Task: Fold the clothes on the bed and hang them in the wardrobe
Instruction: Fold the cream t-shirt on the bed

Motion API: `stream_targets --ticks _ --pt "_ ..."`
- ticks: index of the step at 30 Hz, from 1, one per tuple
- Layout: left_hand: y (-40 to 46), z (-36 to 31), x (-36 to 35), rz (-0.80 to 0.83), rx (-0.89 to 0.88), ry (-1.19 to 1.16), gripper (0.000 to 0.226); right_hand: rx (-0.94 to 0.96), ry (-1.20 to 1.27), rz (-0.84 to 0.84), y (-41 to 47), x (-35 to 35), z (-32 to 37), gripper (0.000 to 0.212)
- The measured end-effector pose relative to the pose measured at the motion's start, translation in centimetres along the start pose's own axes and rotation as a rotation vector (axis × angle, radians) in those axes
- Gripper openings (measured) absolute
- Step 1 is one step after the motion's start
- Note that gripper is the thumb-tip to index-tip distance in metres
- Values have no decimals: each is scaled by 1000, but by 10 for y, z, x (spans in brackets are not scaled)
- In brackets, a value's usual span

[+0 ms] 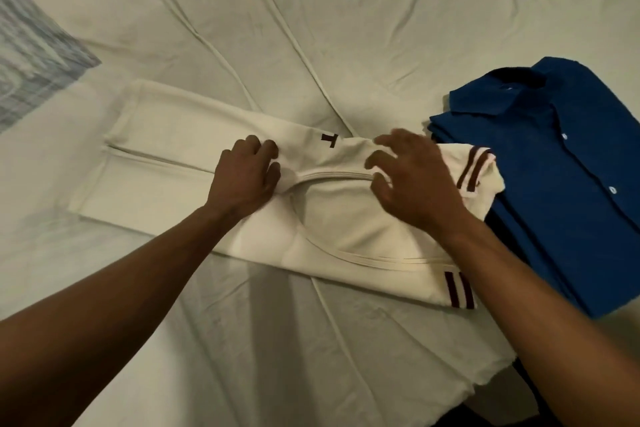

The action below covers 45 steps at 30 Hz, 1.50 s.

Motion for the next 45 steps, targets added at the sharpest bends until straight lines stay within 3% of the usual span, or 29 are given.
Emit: stream_targets --ticks 3,7,11,13,15,21,25,27,32,36,41,45 --pt "-4 17 4 41 41 57 44 85 43 78 19 -38 42 28" --pt "-9 53 2 140 122 87 57 55 88 225 50 -77 86 43" --pt "-33 94 -1 185 612 7 70 25 72 298 76 -104 113 51" --pt "-40 101 4 181 742 -30 71 0 23 329 84 -114 123 54" --pt "-40 105 12 133 717 22 68 -6 -9 333 91 -121 135 57" --pt "-28 131 19 -36 417 117 57 49 -60 337 119 -140 157 64" --pt "-32 175 36 -193 617 34 45 130 -33 372 139 -152 176 59" --pt "-46 196 40 -162 615 24 43 203 -15 386 145 -157 188 60" --pt "-73 227 48 -152 422 -14 39 362 -27 408 154 -177 214 73" --pt "-79 230 46 -61 274 114 40 428 -29 358 145 -190 223 73" --pt "-73 235 50 -158 302 78 21 428 6 331 146 -187 225 68" --pt "-63 237 53 -216 335 5 22 393 105 261 148 -182 223 61"
Point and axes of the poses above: each hand's wrist, its own y-axis towards the middle knuckle, its own x-axis out of the back of the hand, z = x × y, the point moved 2 cm from there along y, towards the middle knuckle, and after that the axes turned 1 degree about y, right-handed, at the moved point
